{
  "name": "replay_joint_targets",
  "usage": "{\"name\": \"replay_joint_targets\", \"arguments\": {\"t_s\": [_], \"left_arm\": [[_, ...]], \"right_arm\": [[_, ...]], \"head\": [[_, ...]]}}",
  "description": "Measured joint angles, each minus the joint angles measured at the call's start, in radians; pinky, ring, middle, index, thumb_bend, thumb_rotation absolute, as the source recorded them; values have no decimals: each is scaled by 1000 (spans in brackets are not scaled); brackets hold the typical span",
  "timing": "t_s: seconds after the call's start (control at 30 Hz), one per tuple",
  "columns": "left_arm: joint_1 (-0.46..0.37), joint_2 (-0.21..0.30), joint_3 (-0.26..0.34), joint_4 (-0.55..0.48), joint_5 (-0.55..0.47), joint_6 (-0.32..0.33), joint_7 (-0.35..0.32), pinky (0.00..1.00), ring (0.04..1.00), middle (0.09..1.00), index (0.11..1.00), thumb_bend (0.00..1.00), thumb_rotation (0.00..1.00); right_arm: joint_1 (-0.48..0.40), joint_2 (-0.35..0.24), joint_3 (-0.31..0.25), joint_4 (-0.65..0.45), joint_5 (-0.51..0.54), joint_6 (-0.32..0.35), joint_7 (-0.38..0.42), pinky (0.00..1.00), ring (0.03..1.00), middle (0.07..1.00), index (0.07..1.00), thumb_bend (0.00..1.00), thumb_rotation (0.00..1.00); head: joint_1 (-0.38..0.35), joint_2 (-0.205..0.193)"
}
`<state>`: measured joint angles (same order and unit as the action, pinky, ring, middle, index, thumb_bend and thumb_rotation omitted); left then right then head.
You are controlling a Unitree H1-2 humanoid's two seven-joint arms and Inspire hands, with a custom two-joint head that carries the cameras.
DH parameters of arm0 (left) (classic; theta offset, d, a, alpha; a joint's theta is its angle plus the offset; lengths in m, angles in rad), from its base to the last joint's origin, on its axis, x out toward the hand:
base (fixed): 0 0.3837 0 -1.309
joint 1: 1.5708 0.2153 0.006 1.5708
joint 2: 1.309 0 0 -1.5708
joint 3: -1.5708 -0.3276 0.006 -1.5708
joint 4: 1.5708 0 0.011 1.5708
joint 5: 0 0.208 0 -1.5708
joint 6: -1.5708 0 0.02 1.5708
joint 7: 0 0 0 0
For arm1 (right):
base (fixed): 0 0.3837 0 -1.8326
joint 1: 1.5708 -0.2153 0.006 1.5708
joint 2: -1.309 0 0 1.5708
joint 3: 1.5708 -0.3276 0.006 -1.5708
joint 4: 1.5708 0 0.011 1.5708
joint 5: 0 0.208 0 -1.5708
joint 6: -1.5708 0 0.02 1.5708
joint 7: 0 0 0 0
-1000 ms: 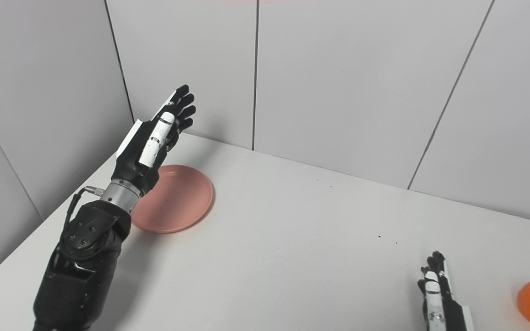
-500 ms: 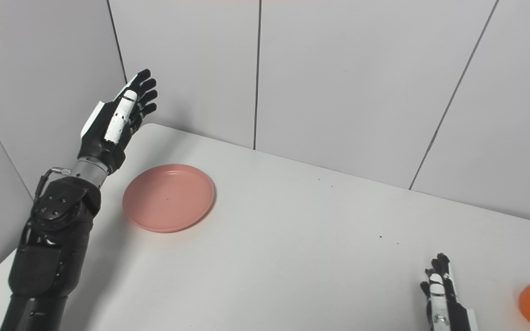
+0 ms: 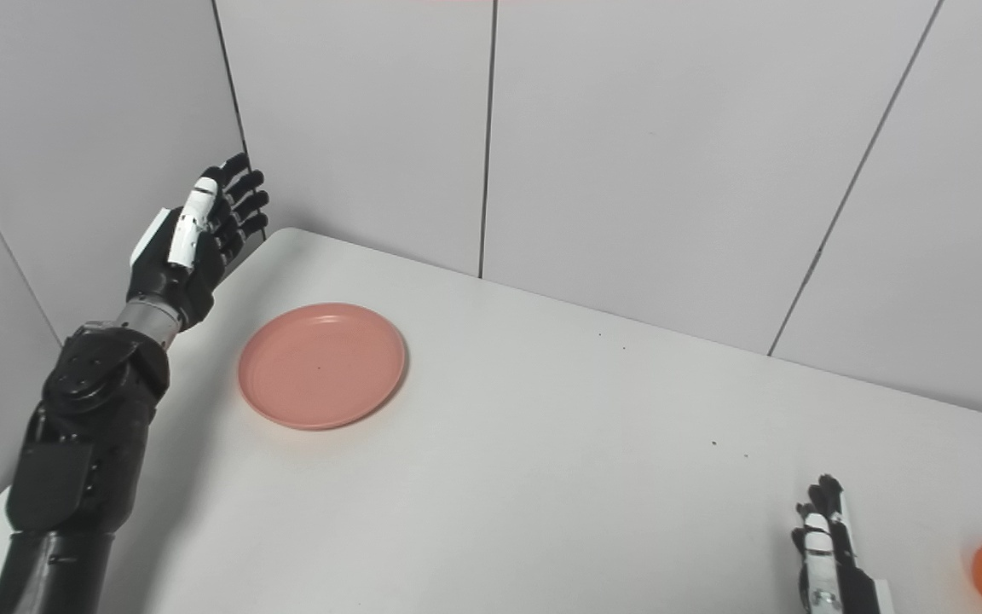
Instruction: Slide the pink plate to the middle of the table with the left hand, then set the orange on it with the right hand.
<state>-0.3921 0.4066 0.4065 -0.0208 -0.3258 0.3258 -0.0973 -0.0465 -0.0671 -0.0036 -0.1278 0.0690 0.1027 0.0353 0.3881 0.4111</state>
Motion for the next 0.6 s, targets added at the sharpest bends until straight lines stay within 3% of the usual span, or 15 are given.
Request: {"name": "replay_joint_targets", "arguments": {"t_s": [0.6], "left_arm": [[12, 0, 0, 152, -42, 0, -21, 967, 959, 954, 941, 284, 1000]], "right_arm": [[0, -2, -2, 0, 5, 0, 11, 1000, 1000, 1000, 1000, 39, 1000]], "head": [[11, 5]]}}
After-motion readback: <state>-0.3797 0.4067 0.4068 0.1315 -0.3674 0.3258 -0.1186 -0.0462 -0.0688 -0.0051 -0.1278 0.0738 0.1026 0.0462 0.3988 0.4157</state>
